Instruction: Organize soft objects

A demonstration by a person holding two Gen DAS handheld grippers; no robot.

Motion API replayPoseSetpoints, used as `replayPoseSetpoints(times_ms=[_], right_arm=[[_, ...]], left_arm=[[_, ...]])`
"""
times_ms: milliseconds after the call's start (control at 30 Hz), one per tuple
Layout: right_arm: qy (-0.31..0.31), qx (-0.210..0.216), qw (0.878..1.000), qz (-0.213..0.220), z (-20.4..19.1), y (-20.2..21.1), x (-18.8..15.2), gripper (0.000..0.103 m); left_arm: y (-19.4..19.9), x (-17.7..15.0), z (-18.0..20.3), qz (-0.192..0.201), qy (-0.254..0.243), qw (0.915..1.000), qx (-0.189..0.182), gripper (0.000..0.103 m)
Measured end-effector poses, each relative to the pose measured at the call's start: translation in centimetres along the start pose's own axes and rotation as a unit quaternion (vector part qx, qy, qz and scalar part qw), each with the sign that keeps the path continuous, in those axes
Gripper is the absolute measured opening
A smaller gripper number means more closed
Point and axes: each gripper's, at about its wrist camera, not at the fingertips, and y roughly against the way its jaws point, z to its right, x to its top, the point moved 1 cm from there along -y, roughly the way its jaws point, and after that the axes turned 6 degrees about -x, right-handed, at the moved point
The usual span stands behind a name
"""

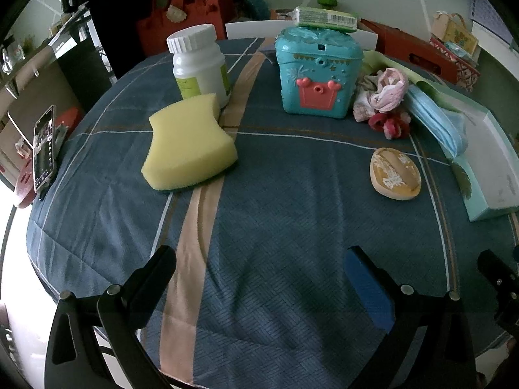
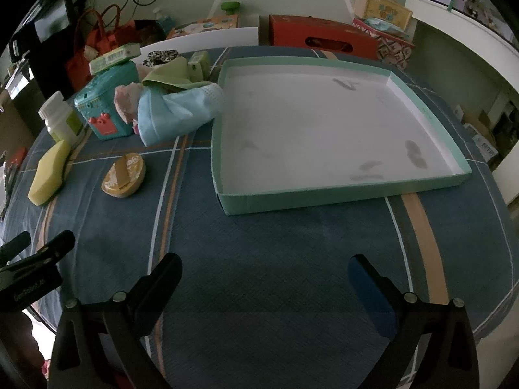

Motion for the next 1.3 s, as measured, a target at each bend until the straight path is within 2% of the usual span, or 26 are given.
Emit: replayPoseSetpoints(times_ms=[200, 1300], right_arm=[[-0.003, -0.002, 1.000, 0.005, 0.6, 1.1, -1.1, 0.103], [-0.013, -0.004, 1.000, 0.011, 0.6, 0.4, -0.5, 0.103]], left_arm=[[0.1, 0.0, -0.1, -0.001, -0.001, 1.0000, -0.001, 0.103], [0.2, -0.3, 0.5, 0.000, -0.017, 0.9998, 0.008, 0.103]])
